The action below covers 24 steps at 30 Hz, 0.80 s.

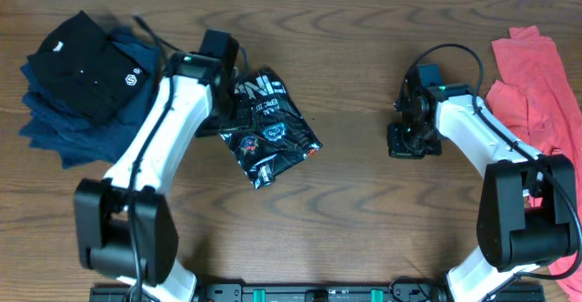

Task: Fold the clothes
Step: 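Carry the folded jersey left with the left gripper onto the navy shirt stack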

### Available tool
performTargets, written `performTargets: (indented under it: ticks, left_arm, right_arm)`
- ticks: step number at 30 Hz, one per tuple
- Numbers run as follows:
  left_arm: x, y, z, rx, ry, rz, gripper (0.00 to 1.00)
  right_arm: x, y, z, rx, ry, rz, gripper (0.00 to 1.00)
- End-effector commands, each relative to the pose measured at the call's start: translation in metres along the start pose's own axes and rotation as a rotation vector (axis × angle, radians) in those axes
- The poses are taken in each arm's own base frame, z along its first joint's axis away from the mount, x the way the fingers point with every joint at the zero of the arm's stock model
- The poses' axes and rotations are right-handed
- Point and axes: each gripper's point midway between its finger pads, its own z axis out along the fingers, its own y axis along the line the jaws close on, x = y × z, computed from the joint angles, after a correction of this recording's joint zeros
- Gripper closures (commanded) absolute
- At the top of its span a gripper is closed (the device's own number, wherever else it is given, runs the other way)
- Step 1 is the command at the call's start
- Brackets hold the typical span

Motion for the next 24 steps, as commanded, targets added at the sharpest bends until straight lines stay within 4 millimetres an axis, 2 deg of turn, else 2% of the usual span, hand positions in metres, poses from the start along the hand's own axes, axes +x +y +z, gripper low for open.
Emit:
performTargets:
  ticks: [1,5,10,14,17,24]
  left_arm:
    - [0.012,0.005,0.018,-0.018,0.051,-0.120,0.23]
    - [0.003,0.009,0.036,-0.011,-0.004,-0.123,0.22]
    - [-0.033,0.031,0.034,-0.009,-0.131,-0.161,0.21]
    - [-0.055,0.048,0.034,0.044,-0.180,-0.194,0.15]
    - [-0.062,0.047,0.037,0.159,-0.171,-0.187,0.15]
    - [-0.067,0.062,0.060,0.239,-0.119,-0.236,0.14]
  right_arm:
    - [-0.004,-0.004,-0.007,0.013,-0.024,0.021,0.99]
    - [-0.003,-0.005,-0.007,0.018,-0.018,0.017,0.99]
    - [-0.003,-0.005,-0.007,0.019,-0.018,0.017,0.99]
    - [-0.003,-0.005,-0.007,0.019,-0.019,0.017,0.99]
    - [-0.003,-0.006,-0.007,0.022,-0.021,0.017,0.99]
    - [-0.003,-0.007,-0.007,0.026,-0.020,0.018,0.99]
